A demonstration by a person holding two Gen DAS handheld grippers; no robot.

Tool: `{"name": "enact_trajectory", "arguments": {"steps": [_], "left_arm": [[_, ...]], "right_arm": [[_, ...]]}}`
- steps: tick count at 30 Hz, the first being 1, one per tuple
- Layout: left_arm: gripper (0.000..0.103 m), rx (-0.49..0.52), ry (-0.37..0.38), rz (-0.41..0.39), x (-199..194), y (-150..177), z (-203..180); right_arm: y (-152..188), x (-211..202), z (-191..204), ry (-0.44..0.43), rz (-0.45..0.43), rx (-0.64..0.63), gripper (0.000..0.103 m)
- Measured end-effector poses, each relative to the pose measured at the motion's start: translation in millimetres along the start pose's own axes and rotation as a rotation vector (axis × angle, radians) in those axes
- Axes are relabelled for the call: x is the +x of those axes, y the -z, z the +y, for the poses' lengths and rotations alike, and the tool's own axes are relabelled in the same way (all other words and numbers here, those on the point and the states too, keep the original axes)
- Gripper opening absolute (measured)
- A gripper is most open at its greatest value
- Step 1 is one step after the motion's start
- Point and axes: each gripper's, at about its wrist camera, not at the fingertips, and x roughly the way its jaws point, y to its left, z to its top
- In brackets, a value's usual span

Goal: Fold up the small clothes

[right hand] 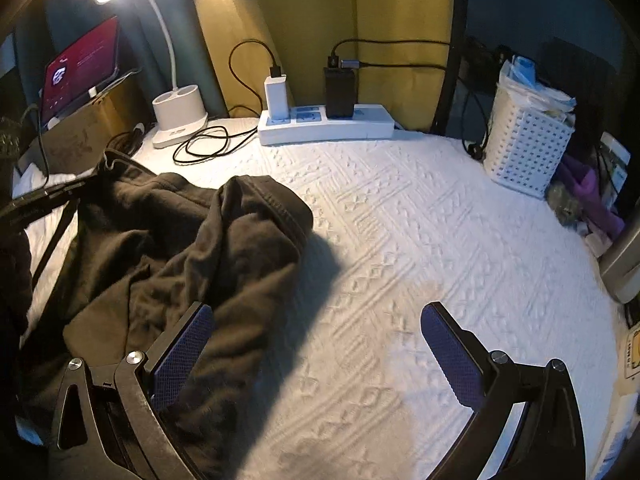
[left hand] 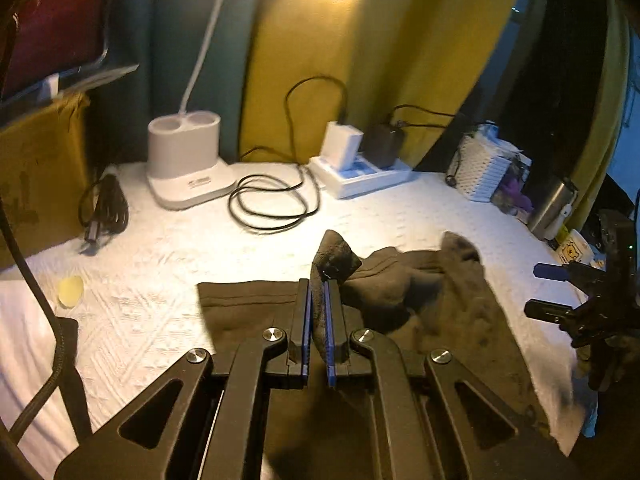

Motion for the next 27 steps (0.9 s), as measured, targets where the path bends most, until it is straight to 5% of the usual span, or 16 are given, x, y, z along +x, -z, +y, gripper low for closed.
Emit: {"name": "enact_trajectory", "arguments": {"steps": [9,12,18,19,21,23,27], "left_arm": [[0.004,-0.105,-0.092,0.028,17,8,49],[0.005,-0.131,-0.059,0.015,9,6,50],[0.008,-0.01,0.065,0.06,-3,5,2],[0.011,0.016,0.076,0.07,-3,6,-6],[0.042,0.078,0.094,0.091,-5,10,-26],[0.056,0.134,0.121,0.094,-10,16,-47],[0.056,0.206,0.153,0.118,-19,28,-81]], "right_arm": [[-1,21,14,0.024,0.05,0.029,0.103],[0,25,15,0.04,0.059,0.05,0.103],[2,16,14,0.057,0.034,0.094,0.103],[4,13,13,0.062,0.026,0.103,0.103],[9,7,9,0.069,0.019,0.117,0.103],[16,1,4,0.075,0.018,0.125,0.103],[24,-9,-12,0.08,0.012,0.133,0.103]]}}
